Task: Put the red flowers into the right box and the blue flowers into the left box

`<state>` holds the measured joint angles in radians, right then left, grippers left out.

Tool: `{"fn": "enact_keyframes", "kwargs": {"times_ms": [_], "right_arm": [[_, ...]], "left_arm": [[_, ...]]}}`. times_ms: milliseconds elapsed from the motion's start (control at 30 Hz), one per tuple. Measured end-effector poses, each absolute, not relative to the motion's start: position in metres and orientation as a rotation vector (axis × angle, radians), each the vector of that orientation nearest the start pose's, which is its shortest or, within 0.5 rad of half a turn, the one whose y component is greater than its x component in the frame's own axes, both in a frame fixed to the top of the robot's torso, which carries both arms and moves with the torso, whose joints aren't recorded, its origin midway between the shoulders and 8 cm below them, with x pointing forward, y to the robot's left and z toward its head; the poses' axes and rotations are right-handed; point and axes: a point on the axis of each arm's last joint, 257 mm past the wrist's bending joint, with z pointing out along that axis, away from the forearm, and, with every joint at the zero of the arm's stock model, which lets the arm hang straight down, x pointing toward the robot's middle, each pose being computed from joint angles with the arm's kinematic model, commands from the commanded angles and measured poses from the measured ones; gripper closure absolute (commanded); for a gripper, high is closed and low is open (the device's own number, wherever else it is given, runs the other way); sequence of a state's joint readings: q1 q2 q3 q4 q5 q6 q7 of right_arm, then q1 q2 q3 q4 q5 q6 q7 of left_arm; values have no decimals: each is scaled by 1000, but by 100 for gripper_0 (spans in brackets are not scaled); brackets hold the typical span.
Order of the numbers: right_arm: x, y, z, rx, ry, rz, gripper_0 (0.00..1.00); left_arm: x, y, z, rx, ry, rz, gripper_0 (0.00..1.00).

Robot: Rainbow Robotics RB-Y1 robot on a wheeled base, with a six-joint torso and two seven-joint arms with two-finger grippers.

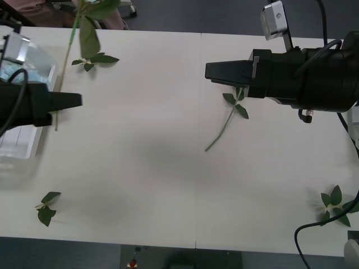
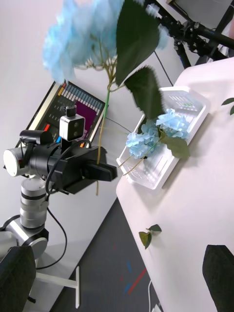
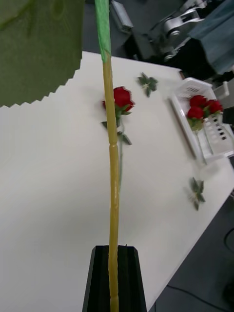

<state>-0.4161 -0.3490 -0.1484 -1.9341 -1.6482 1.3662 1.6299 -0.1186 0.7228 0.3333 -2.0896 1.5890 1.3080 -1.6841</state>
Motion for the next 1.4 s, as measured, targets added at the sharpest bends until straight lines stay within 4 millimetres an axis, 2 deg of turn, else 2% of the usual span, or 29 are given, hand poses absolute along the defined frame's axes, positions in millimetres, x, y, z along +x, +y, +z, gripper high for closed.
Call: {"fn": "enact_keyframes", "kwargs": {"times_ms": [67, 200, 300, 367, 600, 767, 867, 1000, 1067, 1200, 1233, 1267, 1400], "right_arm": [[401, -40, -6, -615, 1797, 1467, 0], [417, -54, -9, -588, 1813, 1336, 0], [429, -67, -15, -564, 1843, 1246, 0], [441, -79, -25, -534, 1894, 1167, 0], [475, -122, -58, -232, 2101, 1035, 0], [496, -159, -94, -66, 2216, 885, 0], [507, -182, -113, 132, 2275, 825, 0], [516, -195, -137, 298, 2325, 753, 0], [522, -199, -151, 355, 2350, 694, 0], [531, -201, -174, 491, 2416, 614, 0], [535, -201, -177, 516, 2423, 593, 0], [538, -200, -179, 533, 2426, 576, 0], [551, -203, -186, 576, 2433, 496, 0]], "left_arm": [[400, 240, -69, 441, 2075, -850, 100], [388, 315, -77, 246, 2147, -870, 100], [388, 358, -91, 91, 2175, -892, 100], [391, 383, -103, 9, 2184, -885, 100], [404, 445, -141, -69, 2178, -733, 100], [408, 490, -164, -178, 2189, -555, 100], [403, 509, -178, -189, 2212, -458, 100], [401, 525, -185, -213, 2220, -389, 99], [403, 528, -182, -220, 2205, -379, 87], [404, 530, -181, -224, 2199, -368, 50], [404, 531, -182, -225, 2201, -362, 36], [404, 532, -182, -226, 2202, -356, 30], [406, 535, -180, -231, 2188, -348, 20]]}}
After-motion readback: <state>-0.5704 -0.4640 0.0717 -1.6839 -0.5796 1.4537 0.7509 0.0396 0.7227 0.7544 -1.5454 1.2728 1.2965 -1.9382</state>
